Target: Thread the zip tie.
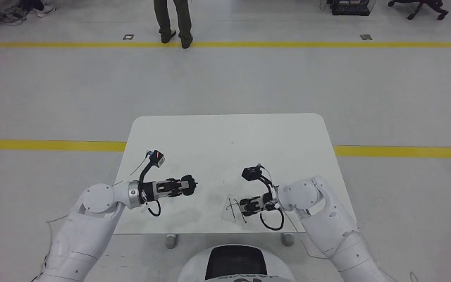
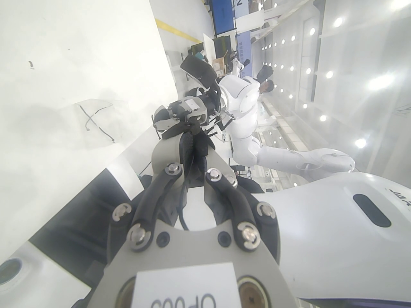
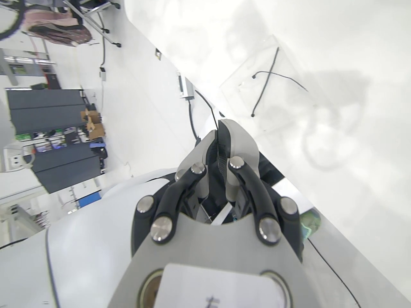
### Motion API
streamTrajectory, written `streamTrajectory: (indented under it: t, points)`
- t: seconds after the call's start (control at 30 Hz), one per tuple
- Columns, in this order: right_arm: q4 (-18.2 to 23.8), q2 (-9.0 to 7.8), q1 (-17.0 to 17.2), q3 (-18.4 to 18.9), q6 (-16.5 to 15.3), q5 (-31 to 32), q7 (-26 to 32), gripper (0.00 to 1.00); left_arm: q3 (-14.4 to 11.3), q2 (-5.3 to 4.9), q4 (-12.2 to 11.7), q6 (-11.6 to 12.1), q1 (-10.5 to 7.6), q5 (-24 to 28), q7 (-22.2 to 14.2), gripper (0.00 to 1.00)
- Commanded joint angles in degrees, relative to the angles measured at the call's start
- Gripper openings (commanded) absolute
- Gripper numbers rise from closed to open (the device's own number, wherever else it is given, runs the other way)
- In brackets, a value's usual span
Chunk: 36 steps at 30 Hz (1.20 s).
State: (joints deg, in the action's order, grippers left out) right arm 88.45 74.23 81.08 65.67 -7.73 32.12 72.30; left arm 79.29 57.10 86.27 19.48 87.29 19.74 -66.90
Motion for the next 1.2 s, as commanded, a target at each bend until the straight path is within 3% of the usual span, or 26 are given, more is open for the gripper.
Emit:
streamTrajectory:
  t: [0.0,0.2,0.33,0.53,0.7,0.8,0.9,1.17]
  points:
    - [0.0,0.0,0.0,0.0,0.1,0.8,0.0,0.0,0.0,0.0,0.0,0.0,0.0,0.0,0.0,0.0]
    - [-0.1,0.02,0.2,-0.1,0.2,0.4,-0.7,0.0,0.0,0.0,0.0,0.0,0.0,0.0,0.0,0.0]
    - [-2.6,-0.26,-0.8,1.3,-0.4,-8.6,2.2,0.0,0.0,0.0,0.0,0.0,0.0,0.0,0.0,0.0]
    - [-6.2,-1.06,-4.1,2.2,0.9,-15.2,7.3,0.0,0.0,0.0,0.0,0.0,0.0,0.0,0.0,0.0]
    - [-9.4,-3.12,-8.9,-2.3,4.1,-18.2,7.3,0.0,0.0,0.0,0.0,0.0,0.0,0.0,0.0,0.0]
    - [-11.5,-4.99,-13.4,-7.4,6.0,-19.9,7.3,0.0,0.0,0.0,0.0,0.0,0.0,0.0,0.0,0.0]
    - [-14.0,-7.09,-18.3,-13.7,5.9,-24.6,7.3,0.0,0.0,0.0,0.0,0.0,0.0,0.0,0.0,0.0]
    - [-14.4,-7.31,-18.9,-14.4,6.0,-25.0,7.3,0.0,0.0,0.0,0.0,0.0,0.0,0.0,0.0,0.0]
